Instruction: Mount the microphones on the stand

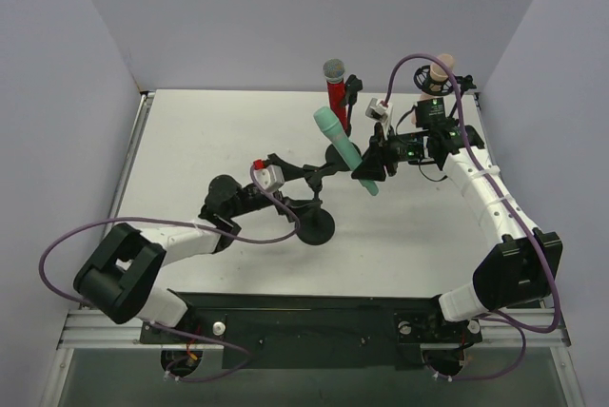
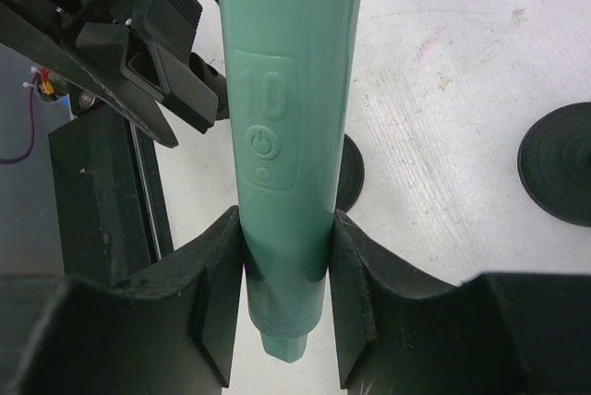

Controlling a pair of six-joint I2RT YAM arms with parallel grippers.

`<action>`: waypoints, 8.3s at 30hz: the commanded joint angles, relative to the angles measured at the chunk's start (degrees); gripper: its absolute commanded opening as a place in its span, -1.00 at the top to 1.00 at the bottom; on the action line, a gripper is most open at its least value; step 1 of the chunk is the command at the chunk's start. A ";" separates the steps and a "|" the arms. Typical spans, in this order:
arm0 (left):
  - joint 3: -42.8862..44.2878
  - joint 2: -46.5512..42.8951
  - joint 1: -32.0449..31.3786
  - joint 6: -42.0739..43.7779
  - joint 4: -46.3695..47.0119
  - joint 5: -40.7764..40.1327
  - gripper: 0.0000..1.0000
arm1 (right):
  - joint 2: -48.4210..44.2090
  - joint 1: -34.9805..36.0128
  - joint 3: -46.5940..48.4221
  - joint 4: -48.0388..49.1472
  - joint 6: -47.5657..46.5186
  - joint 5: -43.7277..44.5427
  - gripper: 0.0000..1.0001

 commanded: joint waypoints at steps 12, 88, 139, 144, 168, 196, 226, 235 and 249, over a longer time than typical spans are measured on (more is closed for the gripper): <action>-7.12 -25.64 0.27 5.80 -20.67 -15.15 -0.74 | -3.03 1.50 3.56 -6.14 -11.67 -2.45 1.00; 4.84 -17.39 -14.76 10.82 -23.23 -35.64 -0.82 | -4.80 0.80 6.02 -18.54 -34.28 -6.84 1.00; 8.78 -15.37 4.66 2.30 -19.97 1.18 -0.94 | -4.09 0.45 5.05 -18.54 -34.10 -7.72 1.00; 10.73 -13.60 5.01 1.94 -21.64 4.26 -0.95 | -4.09 0.45 4.88 -18.54 -34.19 -7.90 1.00; 20.31 -8.86 5.45 9.68 -42.39 7.70 -0.83 | -3.74 0.45 4.61 -18.63 -34.10 -8.16 1.00; 18.11 -10.79 5.37 4.49 -39.31 6.47 0.41 | 2.06 3.44 7.16 -18.27 -31.64 -7.11 1.00; 16.88 -10.44 5.37 0.19 -37.47 7.17 0.72 | 2.41 2.20 6.81 -18.28 -31.38 -7.64 1.00; 16.27 -10.53 5.28 -1.66 -35.97 6.99 0.76 | 5.92 7.48 6.46 -18.10 -32.70 -5.44 1.00; 13.02 -10.70 4.93 -6.84 -30.08 7.17 0.85 | 9.88 10.47 6.99 -14.42 -29.45 -4.12 1.00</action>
